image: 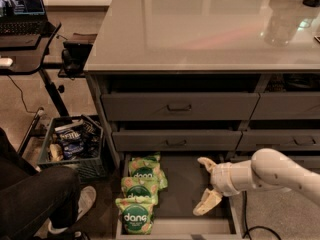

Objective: Pick green rice chip bag from bottom drawer and place on counter

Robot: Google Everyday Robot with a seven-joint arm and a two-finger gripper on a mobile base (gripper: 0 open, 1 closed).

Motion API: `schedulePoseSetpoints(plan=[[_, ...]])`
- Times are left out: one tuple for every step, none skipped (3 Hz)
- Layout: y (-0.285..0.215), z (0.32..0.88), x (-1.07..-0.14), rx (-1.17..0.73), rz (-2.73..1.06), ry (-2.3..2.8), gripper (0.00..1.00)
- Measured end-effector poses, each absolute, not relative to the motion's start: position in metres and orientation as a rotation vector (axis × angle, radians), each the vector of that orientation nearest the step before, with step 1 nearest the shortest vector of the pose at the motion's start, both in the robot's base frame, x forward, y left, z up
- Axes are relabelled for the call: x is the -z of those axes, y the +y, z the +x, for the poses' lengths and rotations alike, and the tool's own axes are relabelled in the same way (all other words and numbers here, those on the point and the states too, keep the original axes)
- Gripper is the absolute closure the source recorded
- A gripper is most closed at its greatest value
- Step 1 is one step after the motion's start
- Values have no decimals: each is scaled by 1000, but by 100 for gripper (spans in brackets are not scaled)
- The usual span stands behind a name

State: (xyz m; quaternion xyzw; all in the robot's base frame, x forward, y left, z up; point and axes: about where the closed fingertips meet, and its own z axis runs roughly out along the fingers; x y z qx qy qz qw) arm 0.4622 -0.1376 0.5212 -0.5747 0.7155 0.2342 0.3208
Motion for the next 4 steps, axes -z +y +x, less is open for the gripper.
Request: schedulePoseSetpoints(plan=[[-126, 451, -485, -699, -1499, 1870, 0], [-126, 451, -485, -700, -1498, 1872, 0], [-113, 451, -460, -691, -1498, 1915, 0], [-87, 466, -378, -567, -1432, 2017, 0]])
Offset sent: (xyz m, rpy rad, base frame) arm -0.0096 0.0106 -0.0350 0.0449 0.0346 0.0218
